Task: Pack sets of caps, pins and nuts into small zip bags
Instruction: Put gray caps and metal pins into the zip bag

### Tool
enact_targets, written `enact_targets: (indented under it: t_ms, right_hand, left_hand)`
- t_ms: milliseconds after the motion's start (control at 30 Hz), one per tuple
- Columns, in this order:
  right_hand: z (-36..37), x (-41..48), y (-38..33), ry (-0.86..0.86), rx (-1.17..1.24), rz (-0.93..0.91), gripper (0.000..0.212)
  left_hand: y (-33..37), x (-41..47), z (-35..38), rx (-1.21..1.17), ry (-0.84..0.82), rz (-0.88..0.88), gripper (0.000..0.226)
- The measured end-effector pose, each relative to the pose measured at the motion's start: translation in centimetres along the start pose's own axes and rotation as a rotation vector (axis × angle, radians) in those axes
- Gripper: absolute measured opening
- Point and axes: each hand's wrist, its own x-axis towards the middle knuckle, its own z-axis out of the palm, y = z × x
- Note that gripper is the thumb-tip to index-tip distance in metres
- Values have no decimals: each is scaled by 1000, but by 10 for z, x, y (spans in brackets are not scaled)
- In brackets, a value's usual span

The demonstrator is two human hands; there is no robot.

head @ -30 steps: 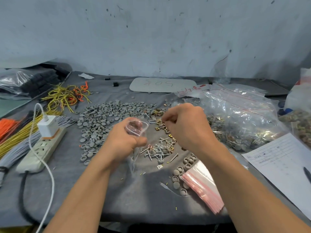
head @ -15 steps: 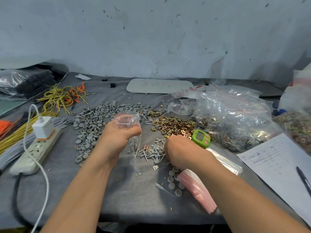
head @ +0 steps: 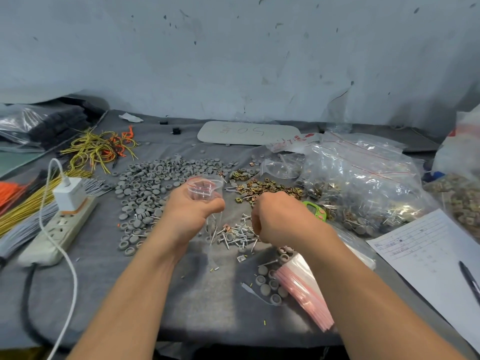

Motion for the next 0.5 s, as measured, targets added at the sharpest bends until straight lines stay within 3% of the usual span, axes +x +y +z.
enact_targets:
  t_ms: [167, 333, 500]
  right_hand:
    - [12, -4, -9, -205, -98, -35, 9]
    - [20, -8, -15, -162, -155, -72, 26]
    - [19, -17, -10, -130, -156, -62, 14]
  left_hand:
    - [-2, 1, -6, 9, 16, 13, 23]
    - [-3, 1, -15, 13, 22, 9, 22]
    - [-3, 2, -20, 47, 51, 0, 17]
